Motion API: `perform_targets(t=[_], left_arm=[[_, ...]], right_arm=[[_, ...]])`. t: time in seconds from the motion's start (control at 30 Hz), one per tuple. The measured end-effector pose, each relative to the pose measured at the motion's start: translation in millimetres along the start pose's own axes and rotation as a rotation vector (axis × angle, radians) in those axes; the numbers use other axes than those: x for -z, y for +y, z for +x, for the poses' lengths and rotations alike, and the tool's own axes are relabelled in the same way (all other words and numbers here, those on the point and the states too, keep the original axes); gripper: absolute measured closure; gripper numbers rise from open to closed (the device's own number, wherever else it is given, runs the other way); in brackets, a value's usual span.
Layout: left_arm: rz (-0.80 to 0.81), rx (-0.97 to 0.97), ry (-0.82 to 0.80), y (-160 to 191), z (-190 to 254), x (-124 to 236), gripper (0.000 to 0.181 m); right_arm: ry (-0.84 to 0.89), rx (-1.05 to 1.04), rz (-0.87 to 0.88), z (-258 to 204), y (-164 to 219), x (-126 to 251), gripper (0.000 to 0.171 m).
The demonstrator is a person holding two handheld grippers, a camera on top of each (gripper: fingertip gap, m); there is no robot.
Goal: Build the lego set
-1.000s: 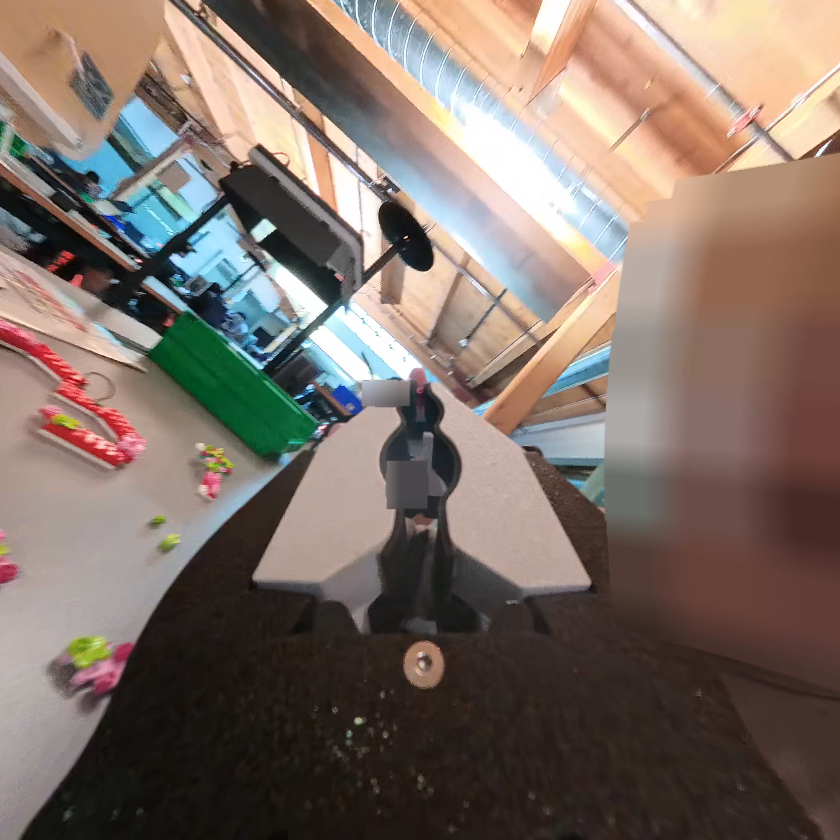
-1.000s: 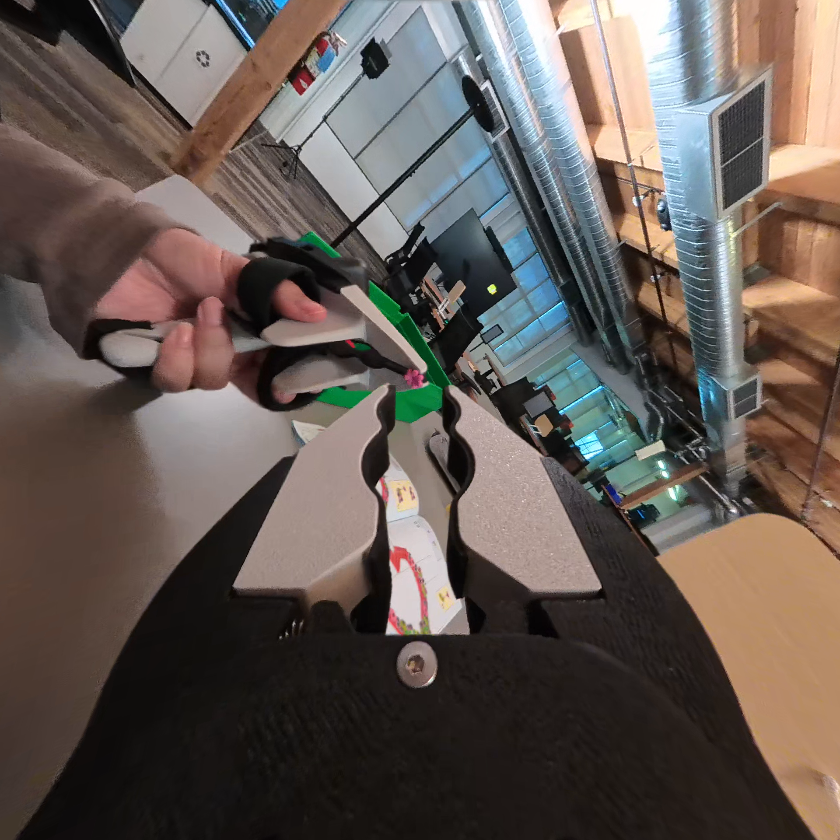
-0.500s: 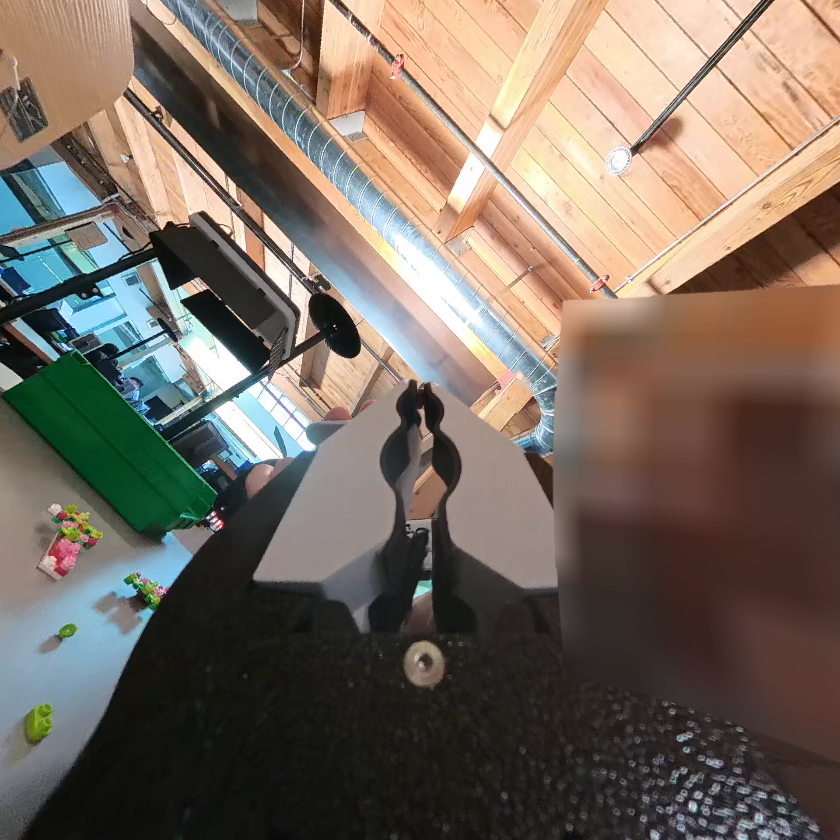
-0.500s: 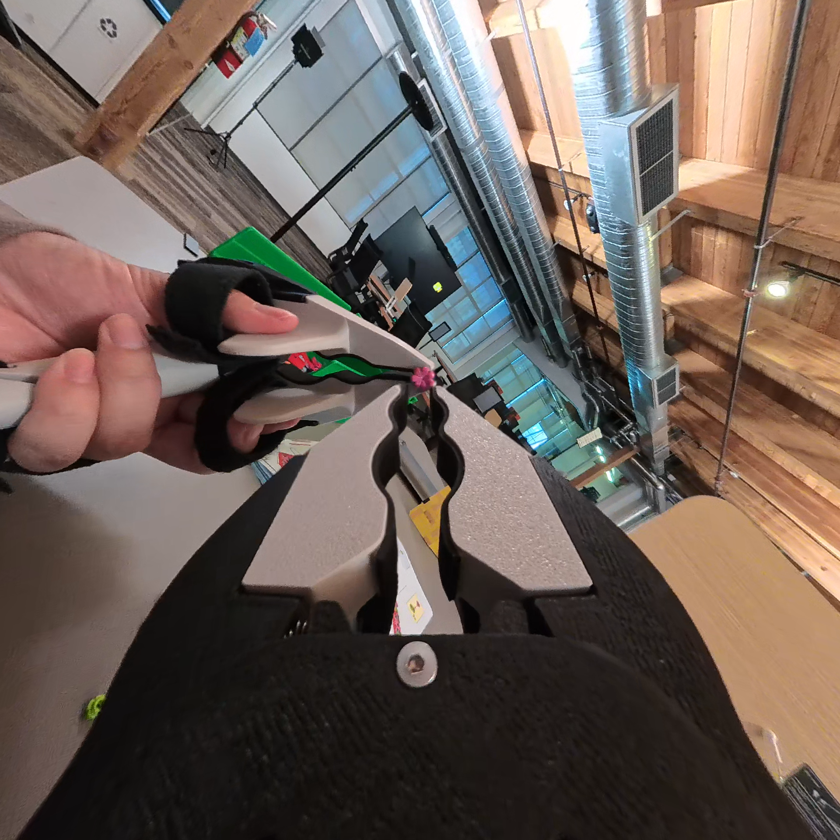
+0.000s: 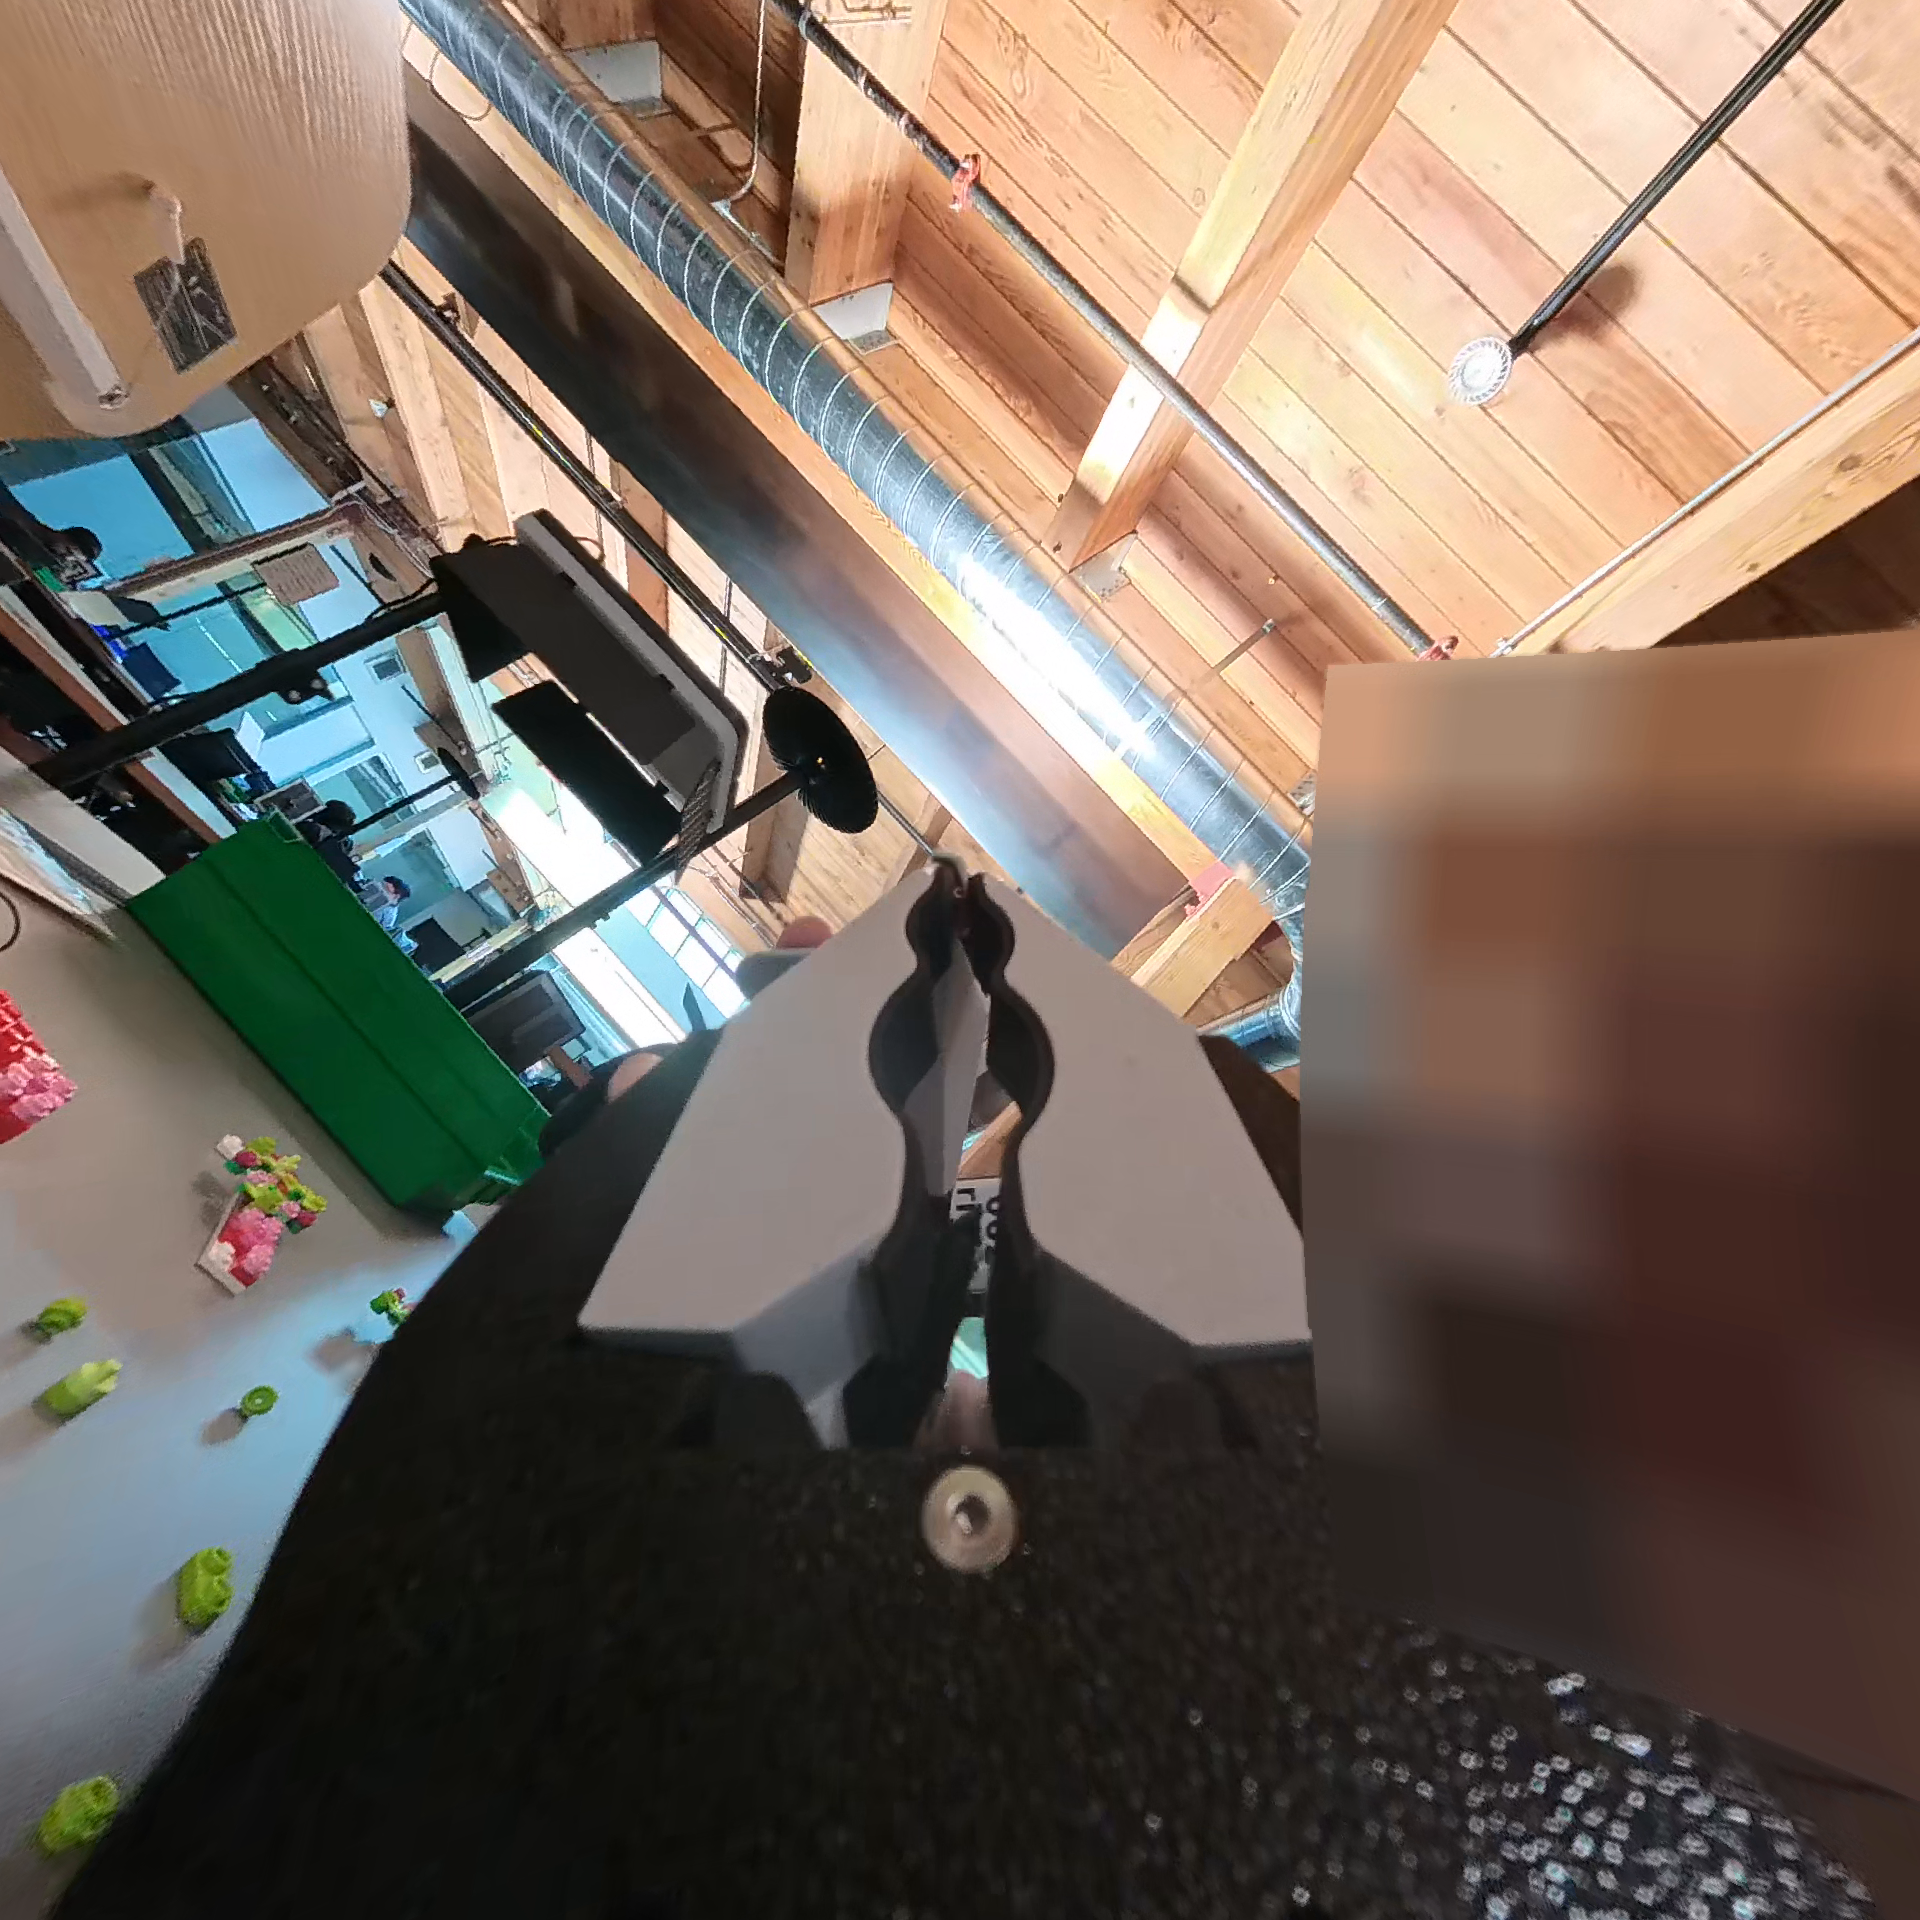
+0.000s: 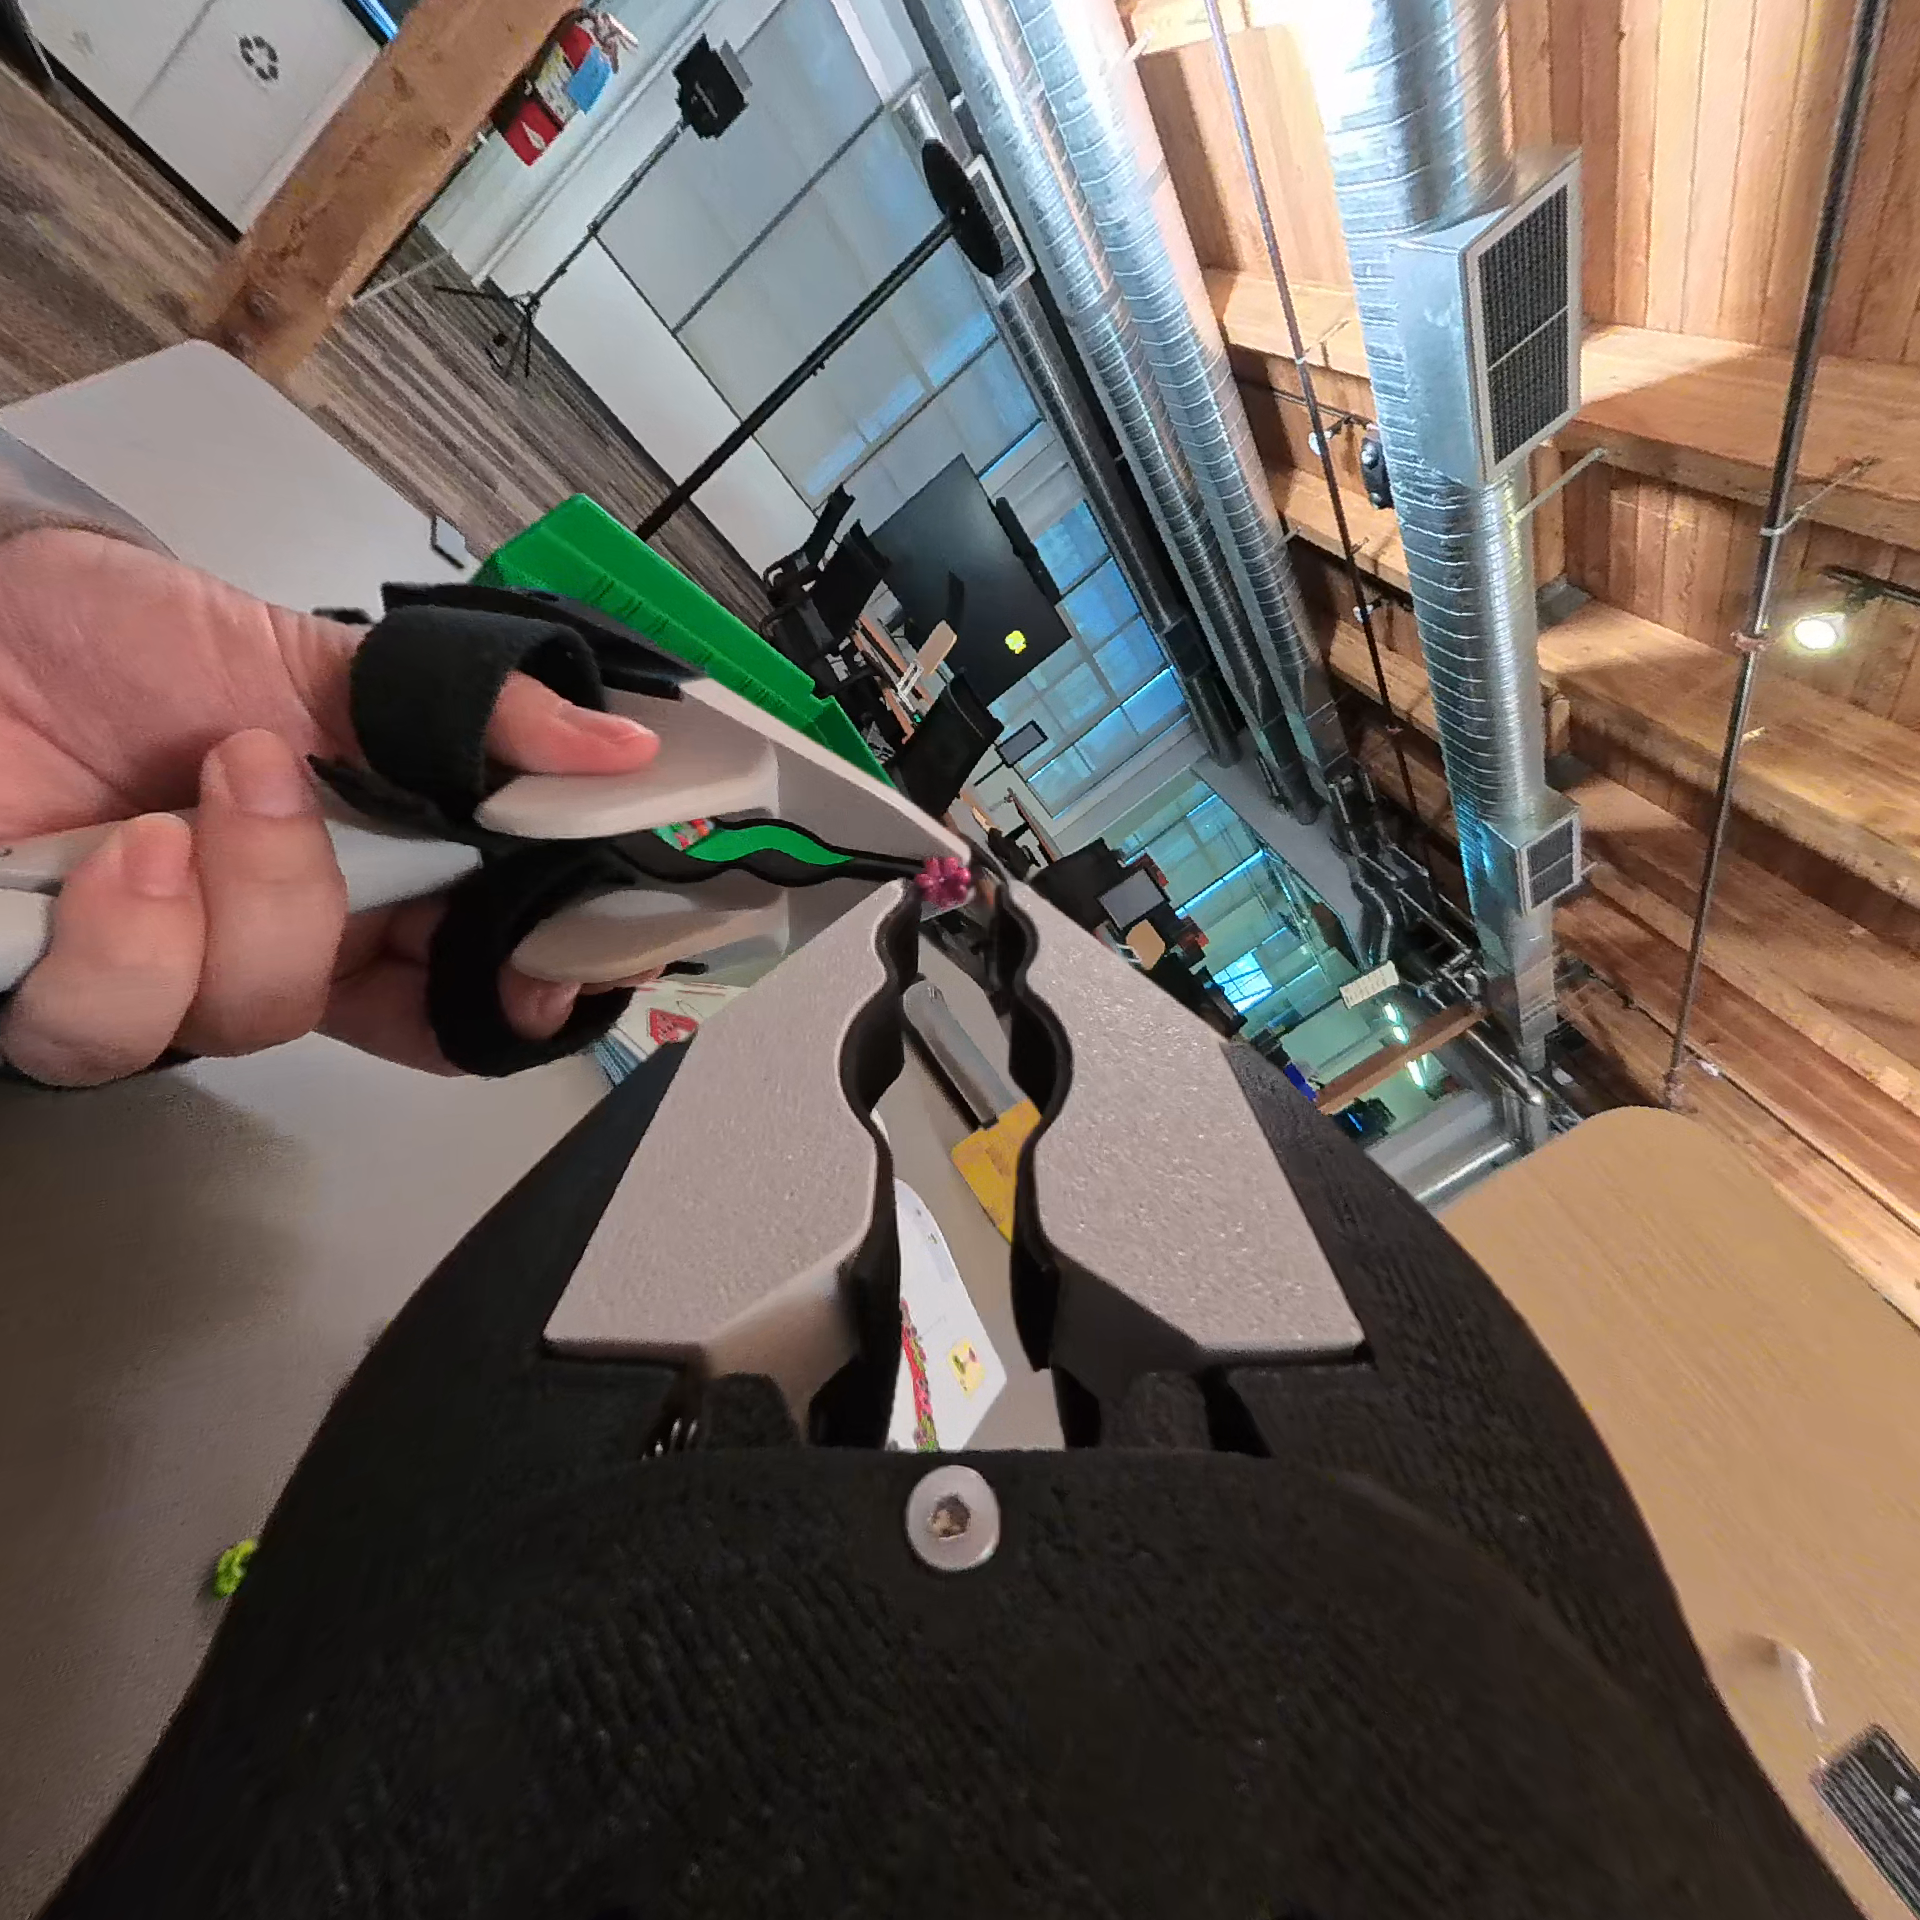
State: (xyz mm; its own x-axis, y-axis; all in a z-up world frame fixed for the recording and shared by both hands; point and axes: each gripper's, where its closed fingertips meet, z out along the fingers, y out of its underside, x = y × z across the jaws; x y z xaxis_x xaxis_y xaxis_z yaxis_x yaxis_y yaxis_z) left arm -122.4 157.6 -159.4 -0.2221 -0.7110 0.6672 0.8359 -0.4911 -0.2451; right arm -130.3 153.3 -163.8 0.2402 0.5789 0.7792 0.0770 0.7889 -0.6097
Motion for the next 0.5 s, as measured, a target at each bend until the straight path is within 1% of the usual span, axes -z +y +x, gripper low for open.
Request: perform_targets(t=[0.03, 0.23, 0.4, 0.43, 0.47, 0.5], left_arm=[[0.001, -0.001, -0.001, 0.2, -0.3, 0.1, 0.181], [0.006, -0.048, -0.008, 2.1, 2.5, -2.0, 0.181], [0.0, -0.029, -0.013, 1.8, 1.8, -1.9, 0.181], [0.002, -0.068, -0.029, 1.2, 1.3, -1.2, 0.181], [0.013, -0.13, -0.038, -0.3, 2.8, -0.4, 0.177], [0.021, -0.192, -0.049, -2.9, 4.4, 0.6, 0.156]], right_arm=[[0.002, -0.002, 0.0, 0.5, 0.5, 0.3, 0.158], [0.027, 0.022, 0.014, -0.3, -2.1, 1.6, 0.163], [0.028, 0.045, 0.006, -0.8, -0.7, 2.2, 0.166], [0.02, 0.048, 0.004, -1.2, 0.2, 2.0, 0.166], [0.02, 0.047, 0.005, -0.1, 0.1, 2.4, 0.166], [0.031, 0.048, 0.009, 3.3, -0.2, 3.6, 0.167]])
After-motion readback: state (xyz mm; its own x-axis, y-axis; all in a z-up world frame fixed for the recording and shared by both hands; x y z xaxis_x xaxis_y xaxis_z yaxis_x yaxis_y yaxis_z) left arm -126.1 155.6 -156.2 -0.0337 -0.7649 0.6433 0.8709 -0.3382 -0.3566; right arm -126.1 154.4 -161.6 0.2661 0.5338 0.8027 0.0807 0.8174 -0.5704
